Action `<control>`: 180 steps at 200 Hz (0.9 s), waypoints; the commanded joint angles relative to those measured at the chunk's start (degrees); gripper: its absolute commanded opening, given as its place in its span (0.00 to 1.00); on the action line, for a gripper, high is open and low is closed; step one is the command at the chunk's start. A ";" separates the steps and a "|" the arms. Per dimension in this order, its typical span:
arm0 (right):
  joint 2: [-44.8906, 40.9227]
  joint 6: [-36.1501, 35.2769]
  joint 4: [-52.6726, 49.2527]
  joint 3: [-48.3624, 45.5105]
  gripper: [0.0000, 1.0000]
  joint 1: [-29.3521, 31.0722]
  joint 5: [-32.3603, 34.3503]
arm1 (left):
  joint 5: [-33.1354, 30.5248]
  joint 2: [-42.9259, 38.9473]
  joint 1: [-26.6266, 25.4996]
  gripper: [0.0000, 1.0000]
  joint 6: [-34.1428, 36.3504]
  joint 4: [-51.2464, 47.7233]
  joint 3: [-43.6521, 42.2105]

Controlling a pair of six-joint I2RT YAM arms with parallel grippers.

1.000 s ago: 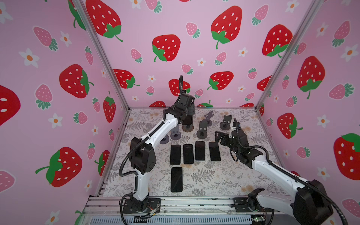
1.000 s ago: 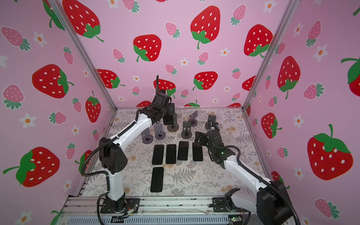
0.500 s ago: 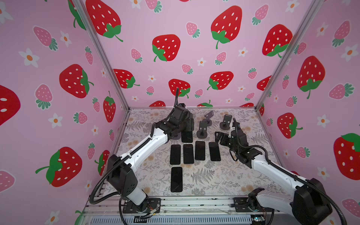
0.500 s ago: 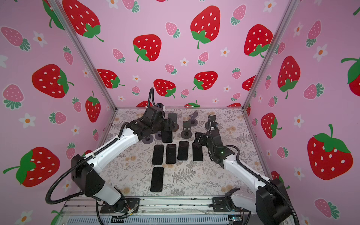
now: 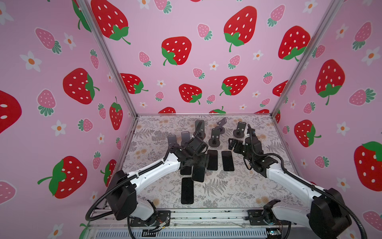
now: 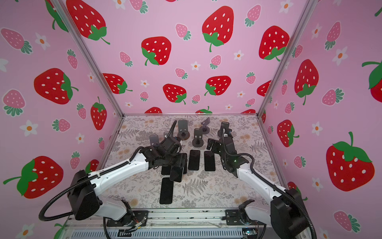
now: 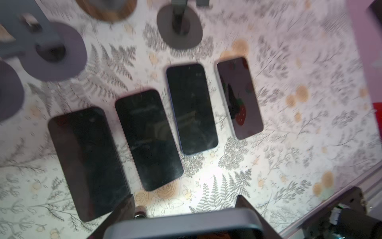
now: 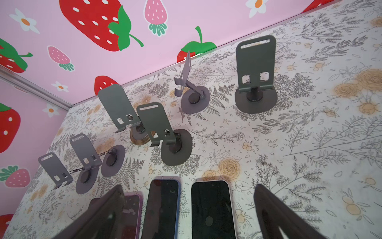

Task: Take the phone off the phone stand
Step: 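Carry the black phone toward the robot and lower it beside the last-placed phone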

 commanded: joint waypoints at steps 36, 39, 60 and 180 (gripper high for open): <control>0.47 0.35 0.69 2.87 1.00 -0.23 -1.55 | 0.23 5.52 -5.49 0.69 -10.96 -2.42 0.65; 0.32 0.10 0.46 3.03 1.00 -0.23 -1.62 | 0.07 5.94 -5.53 0.69 -11.53 -2.84 0.62; -1.40 -0.44 0.56 2.58 1.00 -0.28 -0.82 | 0.66 8.97 -6.26 0.69 -15.26 -4.21 0.31; -1.20 2.72 5.17 -0.28 1.00 -0.28 -7.84 | -0.01 19.56 -9.09 0.73 -23.46 -9.87 2.74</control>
